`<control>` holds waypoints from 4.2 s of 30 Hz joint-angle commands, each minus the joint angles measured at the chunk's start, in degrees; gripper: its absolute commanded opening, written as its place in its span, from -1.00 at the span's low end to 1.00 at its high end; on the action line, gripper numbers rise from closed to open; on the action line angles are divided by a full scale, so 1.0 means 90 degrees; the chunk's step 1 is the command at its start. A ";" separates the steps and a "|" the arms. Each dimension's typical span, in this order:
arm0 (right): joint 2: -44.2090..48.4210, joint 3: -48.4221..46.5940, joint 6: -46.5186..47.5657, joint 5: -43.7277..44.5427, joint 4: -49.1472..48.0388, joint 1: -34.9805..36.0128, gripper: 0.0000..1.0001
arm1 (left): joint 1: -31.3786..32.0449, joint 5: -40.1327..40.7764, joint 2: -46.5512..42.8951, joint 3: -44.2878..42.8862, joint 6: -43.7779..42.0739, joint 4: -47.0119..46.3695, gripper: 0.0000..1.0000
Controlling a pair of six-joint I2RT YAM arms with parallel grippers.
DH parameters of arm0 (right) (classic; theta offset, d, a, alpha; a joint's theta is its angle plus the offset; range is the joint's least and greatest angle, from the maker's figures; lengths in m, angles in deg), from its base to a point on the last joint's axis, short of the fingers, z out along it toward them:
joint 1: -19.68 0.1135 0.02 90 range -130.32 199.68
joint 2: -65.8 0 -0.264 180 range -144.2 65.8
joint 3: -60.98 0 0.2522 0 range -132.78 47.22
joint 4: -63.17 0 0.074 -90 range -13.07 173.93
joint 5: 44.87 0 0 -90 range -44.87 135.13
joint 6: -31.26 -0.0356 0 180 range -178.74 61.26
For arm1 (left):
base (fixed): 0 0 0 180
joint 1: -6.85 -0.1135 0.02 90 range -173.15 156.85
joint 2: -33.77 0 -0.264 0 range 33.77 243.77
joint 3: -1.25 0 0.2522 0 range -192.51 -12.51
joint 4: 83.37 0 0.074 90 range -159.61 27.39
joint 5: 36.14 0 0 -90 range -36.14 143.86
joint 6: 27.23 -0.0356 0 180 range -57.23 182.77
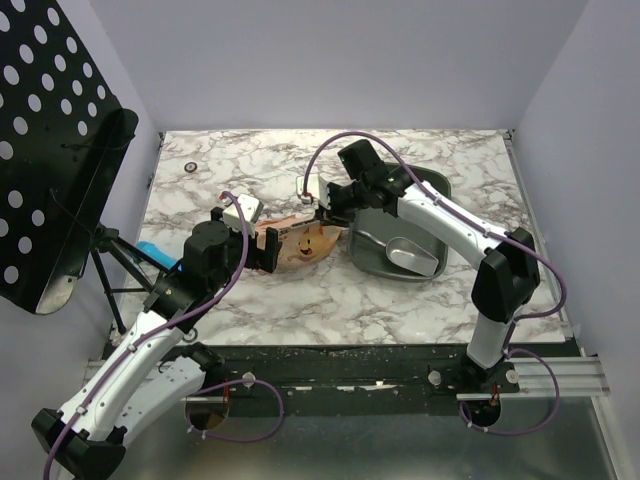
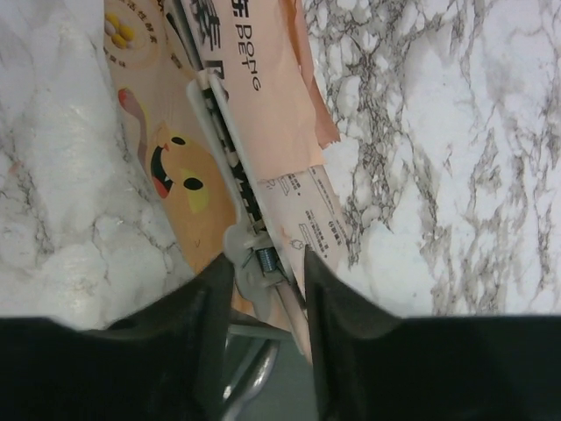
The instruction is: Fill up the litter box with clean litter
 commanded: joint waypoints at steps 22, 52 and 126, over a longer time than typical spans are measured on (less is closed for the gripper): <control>0.1834 0.1308 -0.2573 0.3102 -0.1424 -0.0441 -0.99 | 0.0030 0.0688 -0.0038 -0.0022 0.0233 0.0063 0.98; 0.1943 0.4551 -0.7644 0.5018 -0.1142 -0.4367 -0.99 | 0.0069 0.1916 0.0001 -0.0169 0.0769 0.0385 0.97; 0.2812 0.2306 -0.5431 0.0705 -0.1913 -0.1555 0.17 | -0.2803 -0.2553 0.2139 0.1686 0.4696 -0.7365 -1.00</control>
